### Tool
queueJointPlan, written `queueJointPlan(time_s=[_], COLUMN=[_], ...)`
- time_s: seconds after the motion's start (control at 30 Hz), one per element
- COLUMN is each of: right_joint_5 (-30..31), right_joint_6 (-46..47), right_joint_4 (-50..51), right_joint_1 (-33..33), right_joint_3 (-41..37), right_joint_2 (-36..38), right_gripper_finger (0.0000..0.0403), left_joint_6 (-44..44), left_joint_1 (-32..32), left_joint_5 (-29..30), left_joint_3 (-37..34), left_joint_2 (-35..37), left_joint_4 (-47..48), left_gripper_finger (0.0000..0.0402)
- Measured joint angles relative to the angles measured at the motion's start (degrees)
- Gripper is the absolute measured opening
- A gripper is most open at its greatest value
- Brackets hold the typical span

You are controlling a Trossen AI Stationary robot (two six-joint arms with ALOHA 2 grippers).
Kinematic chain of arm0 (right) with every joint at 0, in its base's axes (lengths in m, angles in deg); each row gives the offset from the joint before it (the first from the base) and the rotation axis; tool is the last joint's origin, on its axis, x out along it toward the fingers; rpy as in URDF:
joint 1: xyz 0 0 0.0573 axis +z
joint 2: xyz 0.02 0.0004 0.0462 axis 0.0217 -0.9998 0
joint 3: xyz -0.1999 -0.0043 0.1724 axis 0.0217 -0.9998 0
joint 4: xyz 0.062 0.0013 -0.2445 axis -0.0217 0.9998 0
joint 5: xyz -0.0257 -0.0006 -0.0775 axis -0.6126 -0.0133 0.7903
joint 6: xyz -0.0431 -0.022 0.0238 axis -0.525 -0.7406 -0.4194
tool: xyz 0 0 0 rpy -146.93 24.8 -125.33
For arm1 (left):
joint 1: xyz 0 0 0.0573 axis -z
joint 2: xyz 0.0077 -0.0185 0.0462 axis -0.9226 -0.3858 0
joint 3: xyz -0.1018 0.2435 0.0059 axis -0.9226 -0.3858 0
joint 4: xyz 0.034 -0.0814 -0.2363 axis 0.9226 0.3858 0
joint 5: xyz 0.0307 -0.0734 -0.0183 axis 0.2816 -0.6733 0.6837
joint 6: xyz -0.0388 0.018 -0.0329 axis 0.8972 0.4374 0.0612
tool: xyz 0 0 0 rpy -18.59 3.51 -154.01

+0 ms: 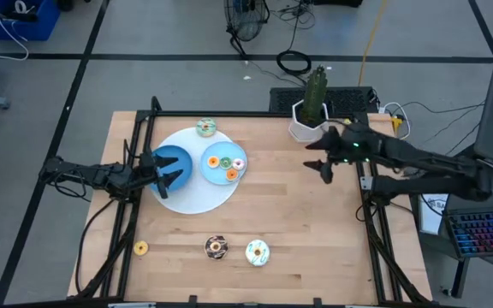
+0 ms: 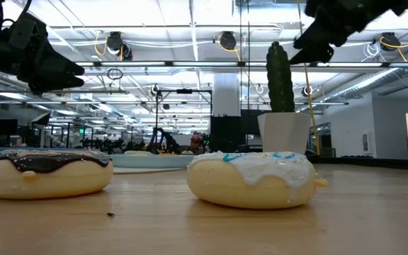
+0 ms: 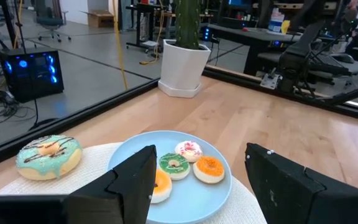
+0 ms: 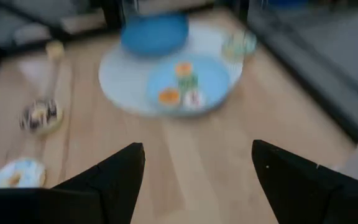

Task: Pick & Place donuts
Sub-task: Put the small yellow donut on the blue plate

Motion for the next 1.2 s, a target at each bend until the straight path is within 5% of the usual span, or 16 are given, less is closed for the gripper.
queueJointPlan(time_s=[0.2, 0.47, 0.93, 1.2], right_joint_5=[0.7, 16.0, 15.8, 15.8], right_joint_6=[-0.1, 1.8, -2.2, -1.6], right_joint_4=[-17.8, -18.5, -43.6, -41.3], right_joint_1=[-1.5, -2.7, -2.6, -2.6], right_joint_3=[-13.4, -21.8, -40.3, -43.3], right_joint_2=[11.7, 23.6, 32.3, 32.3], right_gripper_finger=[0.0285, 0.0285, 0.0285, 0.0282], left_joint_6=[-0.2, -0.3, -1.8, -2.1], left_joint_1=[0.0, 0.0, 0.0, 0.0], left_joint_5=[0.0, 0.0, 0.0, 0.0], left_joint_3=[0.0, 0.0, 0.0, 0.0], left_joint_2=[0.0, 0.0, 0.0, 0.0], left_joint_4=[-0.7, -0.7, -0.6, -0.5], left_gripper_finger=[0.0243, 0.0243, 0.0243, 0.0244])
